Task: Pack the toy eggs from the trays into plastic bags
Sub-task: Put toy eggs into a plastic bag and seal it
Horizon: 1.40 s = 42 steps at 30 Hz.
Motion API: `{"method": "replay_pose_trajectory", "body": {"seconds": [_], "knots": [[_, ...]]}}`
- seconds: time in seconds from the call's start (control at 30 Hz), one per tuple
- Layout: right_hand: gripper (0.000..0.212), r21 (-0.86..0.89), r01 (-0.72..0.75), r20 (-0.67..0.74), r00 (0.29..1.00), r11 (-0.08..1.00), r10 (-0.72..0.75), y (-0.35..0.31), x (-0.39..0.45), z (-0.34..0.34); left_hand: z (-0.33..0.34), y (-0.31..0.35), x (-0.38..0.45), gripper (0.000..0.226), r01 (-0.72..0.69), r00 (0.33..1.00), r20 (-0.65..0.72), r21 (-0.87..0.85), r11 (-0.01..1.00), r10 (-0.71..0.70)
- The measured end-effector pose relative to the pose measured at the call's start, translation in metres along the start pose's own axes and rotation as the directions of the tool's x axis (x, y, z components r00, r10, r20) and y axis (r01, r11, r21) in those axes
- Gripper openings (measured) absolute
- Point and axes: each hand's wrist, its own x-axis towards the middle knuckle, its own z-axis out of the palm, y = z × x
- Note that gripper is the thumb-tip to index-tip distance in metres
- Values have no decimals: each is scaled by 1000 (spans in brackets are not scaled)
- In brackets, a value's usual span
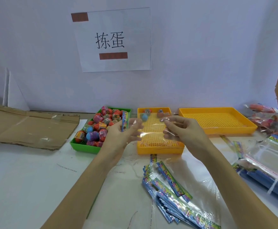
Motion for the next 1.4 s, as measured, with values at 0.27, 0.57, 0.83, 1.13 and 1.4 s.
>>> {"method": "replay_pose_trajectory", "body": {"seconds": [0.27,0.57,0.83,1.13,1.4], "knots": [[49,125,-103,99,991,987,91,-9,1,1,5,-2,-2,50,-90,986,-136,61,994,98],[65,158,-232,209,958,960,197,-15,1,-3,2,2,-3,38,-169,979,-85,186,968,188],[45,153,-196,253,955,969,153,-11,2,-4,5,1,-5,28,-225,958,-110,279,933,264],[41,62,-109,239,967,992,92,-7,-3,5,6,0,-6,26,-214,965,-100,239,947,243],[37,180,-74,245,969,981,28,-8,-1,-3,4,8,-8,16,-193,981,58,125,973,187]]}}
